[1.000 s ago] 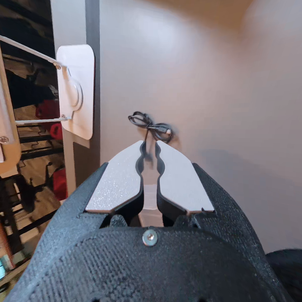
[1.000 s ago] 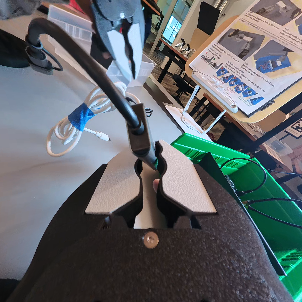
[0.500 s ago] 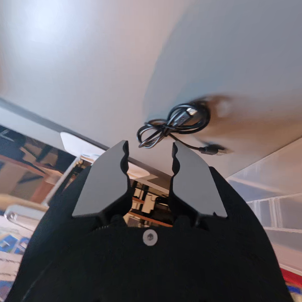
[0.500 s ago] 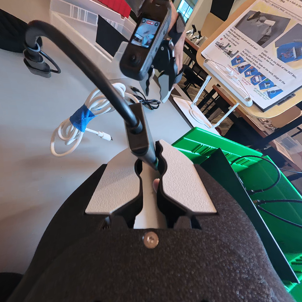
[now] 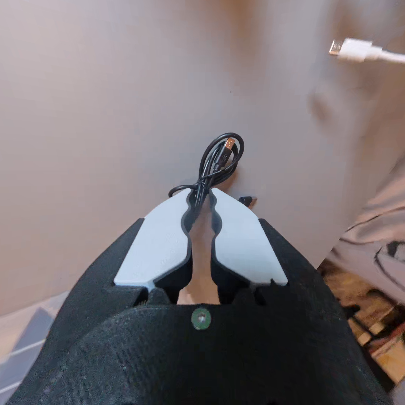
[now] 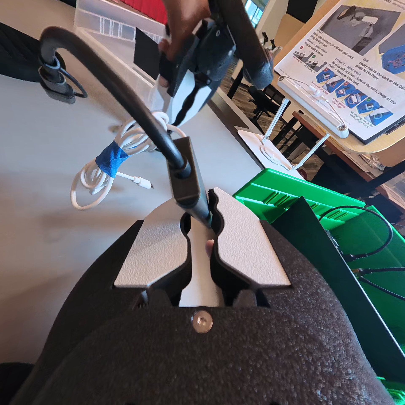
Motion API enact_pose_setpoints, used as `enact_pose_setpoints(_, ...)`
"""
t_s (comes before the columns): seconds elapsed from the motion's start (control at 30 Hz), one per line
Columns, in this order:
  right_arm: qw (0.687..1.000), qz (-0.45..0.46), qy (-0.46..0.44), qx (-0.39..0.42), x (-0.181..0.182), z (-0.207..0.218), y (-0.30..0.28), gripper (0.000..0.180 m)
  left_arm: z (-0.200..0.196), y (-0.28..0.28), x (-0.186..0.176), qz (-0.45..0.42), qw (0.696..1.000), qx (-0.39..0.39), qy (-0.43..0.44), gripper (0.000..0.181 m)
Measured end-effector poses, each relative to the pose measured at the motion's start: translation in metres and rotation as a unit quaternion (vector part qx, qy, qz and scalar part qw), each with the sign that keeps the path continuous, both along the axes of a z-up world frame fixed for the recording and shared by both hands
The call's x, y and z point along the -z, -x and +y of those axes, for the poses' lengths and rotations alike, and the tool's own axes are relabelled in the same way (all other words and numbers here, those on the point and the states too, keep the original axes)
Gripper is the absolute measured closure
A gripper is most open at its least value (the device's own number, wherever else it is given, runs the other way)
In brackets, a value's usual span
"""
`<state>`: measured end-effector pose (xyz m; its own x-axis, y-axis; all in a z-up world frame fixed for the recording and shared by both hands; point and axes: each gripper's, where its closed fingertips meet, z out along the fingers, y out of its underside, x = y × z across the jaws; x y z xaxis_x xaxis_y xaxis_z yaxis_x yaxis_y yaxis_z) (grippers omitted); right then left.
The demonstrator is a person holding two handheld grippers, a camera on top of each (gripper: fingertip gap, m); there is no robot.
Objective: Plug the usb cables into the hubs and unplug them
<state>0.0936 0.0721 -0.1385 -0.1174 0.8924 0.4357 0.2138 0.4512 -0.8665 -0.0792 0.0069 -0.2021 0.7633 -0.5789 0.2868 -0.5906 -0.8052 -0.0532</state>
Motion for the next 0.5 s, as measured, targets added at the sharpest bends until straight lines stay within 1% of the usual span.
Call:
enact_pose_setpoints(0.07, 1.000, 0.004, 0.006, -0.003, -0.002, -0.001, 0.000, 0.166, -0.009, 0.001, 0.000, -0.001, 0.999, -0.048, -0.002, 0.168)
enact_pose_setpoints(0.1, 1.000, 0.005, 0.008, -0.004, -0.002, -0.002, 0.000, 0.166, -0.014, 0.003, 0.000, 0.005, 0.999, -0.053, -0.001, 0.163)
enact_pose_setpoints(0.13, 1.000, 0.004, 0.009, -0.005, -0.002, -0.002, 0.000, 0.166, -0.018, 0.004, 0.000, 0.012, 0.999, -0.039, -0.012, 0.156)
enact_pose_setpoints(0.17, 1.000, 0.004, 0.008, -0.004, -0.002, -0.002, 0.000, 0.166, -0.021, 0.004, -0.003, 0.019, 0.999, -0.003, -0.033, 0.154)
enact_pose_setpoints(0.2, 1.000, 0.003, 0.007, -0.003, -0.002, -0.003, 0.000, 0.166, -0.024, 0.007, -0.005, 0.040, 0.996, 0.044, -0.059, 0.156)
enact_pose_setpoints(0.23, 1.000, 0.003, 0.007, -0.003, -0.001, -0.003, 0.000, 0.166, -0.026, 0.013, -0.006, 0.078, 0.989, 0.095, -0.086, 0.155)
enact_pose_setpoints(0.27, 1.000, 0.001, 0.008, -0.003, 0.000, -0.003, 0.001, 0.166, -0.026, 0.018, -0.007, 0.117, 0.974, 0.154, -0.114, 0.153)
enact_pose_setpoints(0.3, 1.000, 0.000, 0.008, -0.003, 0.001, -0.003, 0.001, 0.166, -0.027, 0.018, -0.009, 0.145, 0.952, 0.227, -0.146, 0.154)
enact_pose_setpoints(0.33, 1.000, -0.002, 0.009, -0.003, 0.002, -0.003, 0.002, 0.166, -0.030, 0.015, -0.009, 0.161, 0.921, 0.311, -0.172, 0.154)
enact_pose_setpoints(0.37, 1.000, -0.004, 0.010, -0.004, 0.003, -0.003, 0.003, 0.166, -0.034, 0.011, -0.007, 0.177, 0.882, 0.392, -0.194, 0.154)
enact_pose_setpoints(0.4, 1.000, -0.006, 0.010, -0.004, 0.004, -0.003, 0.003, 0.166, -0.037, 0.008, -0.005, 0.193, 0.841, 0.457, -0.214, 0.154)
enact_pose_setpoints(0.43, 1.000, -0.007, 0.010, -0.003, 0.005, -0.003, 0.003, 0.166, -0.038, 0.004, -0.001, 0.202, 0.812, 0.498, -0.228, 0.153)
enact_pose_setpoints(0.5, 1.000, -0.008, 0.012, -0.003, 0.006, -0.003, 0.004, 0.166, -0.038, 0.002, 0.007, 0.213, 0.783, 0.534, -0.235, 0.145)
